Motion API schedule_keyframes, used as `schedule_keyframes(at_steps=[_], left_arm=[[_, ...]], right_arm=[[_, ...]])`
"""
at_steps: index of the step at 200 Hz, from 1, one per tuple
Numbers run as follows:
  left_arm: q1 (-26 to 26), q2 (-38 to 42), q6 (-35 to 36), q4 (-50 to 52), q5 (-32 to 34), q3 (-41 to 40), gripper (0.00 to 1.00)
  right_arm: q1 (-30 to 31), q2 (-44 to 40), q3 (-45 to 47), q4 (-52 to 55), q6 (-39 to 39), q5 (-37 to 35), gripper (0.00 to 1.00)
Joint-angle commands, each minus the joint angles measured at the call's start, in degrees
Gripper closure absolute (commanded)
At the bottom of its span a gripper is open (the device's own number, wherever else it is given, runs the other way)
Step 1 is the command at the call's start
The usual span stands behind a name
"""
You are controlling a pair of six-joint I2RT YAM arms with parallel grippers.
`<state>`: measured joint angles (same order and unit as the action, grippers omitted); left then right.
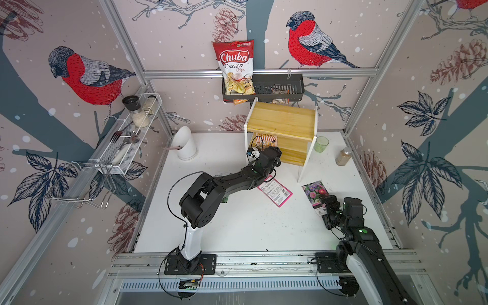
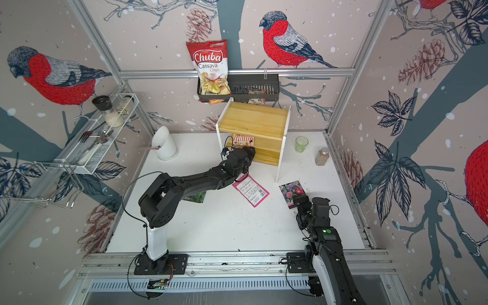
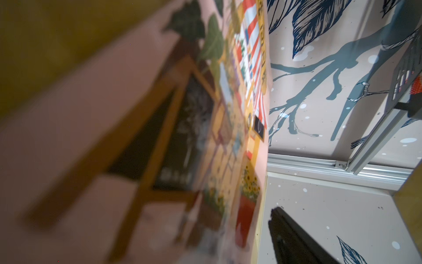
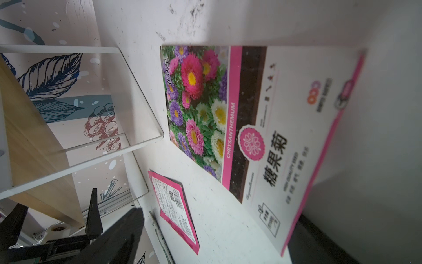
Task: Take the seed bag off the shelf
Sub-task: Pick up the seed packet from the shelf.
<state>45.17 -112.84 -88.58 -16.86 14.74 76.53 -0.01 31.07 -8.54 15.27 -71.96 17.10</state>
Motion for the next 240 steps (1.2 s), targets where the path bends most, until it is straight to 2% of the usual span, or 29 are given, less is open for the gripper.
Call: schedule_keyframes(at_steps=[1, 44, 74, 103, 128, 164, 240], left_arm=[[0.68, 0.66, 0.16, 1.89, -3.10, 0.67, 0.16], [1.68, 1.73, -0.38, 3.00, -4.89, -0.87, 0.24], [1.92, 3.82, 0.18, 3.70, -5.29, -2.04, 0.24], [2.94, 8.89, 1.44, 3.84, 1.59, -4.12, 0.16], [2.76, 10.29, 0.04, 3.76, 6.58, -4.42, 0.08], [0.82, 9.69, -3.30, 3.69, 7.53, -5.38, 0.06], [-2.69, 4.45, -4.38, 4.10, 8.57, -1.76, 0.06]], right_arm=[[-0.08, -0.63, 0.29, -0.77, -0.05, -0.14, 0.00], [-0.23, -3.13, 1.00, 0.31, -1.29, -0.49, 0.00], [-0.34, -5.05, 1.44, 1.73, -1.68, -0.84, 0.00], [-0.38, -6.72, 2.13, 2.48, -2.26, -0.93, 0.00], [-0.30, -7.17, 2.95, 2.40, -2.74, -0.84, 0.00], [-0.39, -6.41, 3.01, 1.71, -2.84, -0.48, 0.00], [-0.50, -1.28, 1.23, 0.04, -0.46, 0.39, 0.00]])
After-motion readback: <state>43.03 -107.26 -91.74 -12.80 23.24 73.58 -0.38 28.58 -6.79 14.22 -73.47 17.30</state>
